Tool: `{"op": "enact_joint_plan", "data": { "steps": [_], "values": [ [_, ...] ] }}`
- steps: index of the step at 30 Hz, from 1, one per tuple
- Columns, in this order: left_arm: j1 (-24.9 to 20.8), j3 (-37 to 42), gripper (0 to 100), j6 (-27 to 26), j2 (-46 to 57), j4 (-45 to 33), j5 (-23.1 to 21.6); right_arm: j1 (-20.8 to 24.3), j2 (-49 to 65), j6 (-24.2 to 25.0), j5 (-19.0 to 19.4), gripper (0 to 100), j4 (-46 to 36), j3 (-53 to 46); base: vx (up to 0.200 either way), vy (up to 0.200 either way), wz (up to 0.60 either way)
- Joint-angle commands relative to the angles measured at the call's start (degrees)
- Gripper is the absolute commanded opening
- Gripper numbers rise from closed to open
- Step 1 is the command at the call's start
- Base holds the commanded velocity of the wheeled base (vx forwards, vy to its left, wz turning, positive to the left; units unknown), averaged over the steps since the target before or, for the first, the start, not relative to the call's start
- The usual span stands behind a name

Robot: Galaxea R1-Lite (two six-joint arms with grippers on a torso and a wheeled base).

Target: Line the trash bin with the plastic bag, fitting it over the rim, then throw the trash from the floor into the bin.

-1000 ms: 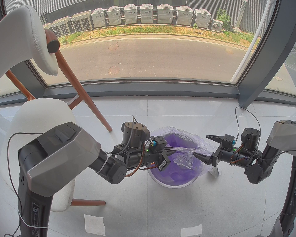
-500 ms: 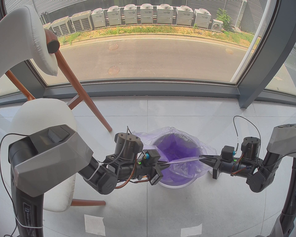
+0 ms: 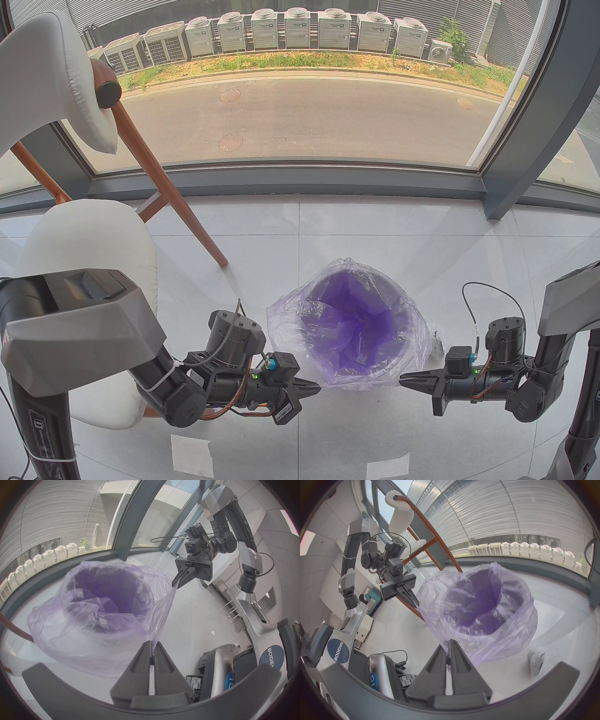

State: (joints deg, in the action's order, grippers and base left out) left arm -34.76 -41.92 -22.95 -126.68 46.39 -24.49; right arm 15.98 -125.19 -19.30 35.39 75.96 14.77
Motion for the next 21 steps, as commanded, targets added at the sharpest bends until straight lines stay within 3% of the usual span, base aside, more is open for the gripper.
{"op": "enact_joint_plan", "data": {
  "steps": [1,14,19,21],
  "values": [
    [-0.40,1.49,0,0.10,-2.51,0.72,0.32,0.37,-5.07,0.14,-0.32,0,-0.02,-0.19,0.000,0.000,0.00],
    [-0.49,1.85,0,0.02,-7.88,0.81,0.76,0.54,-10.34,0.75,-3.66,0,-0.29,0.61,0.000,0.000,0.00],
    [-0.49,1.05,0,0.89,-9.11,0.81,3.75,0.63,-11.75,3.30,-7.62,0,-0.11,2.28,0.000,0.000,0.00],
    [-0.58,0.35,0,2.92,-9.72,0.90,6.03,0.54,-12.72,4.44,-10.96,0,-0.11,4.30,0.000,0.000,0.00]
  ]
}}
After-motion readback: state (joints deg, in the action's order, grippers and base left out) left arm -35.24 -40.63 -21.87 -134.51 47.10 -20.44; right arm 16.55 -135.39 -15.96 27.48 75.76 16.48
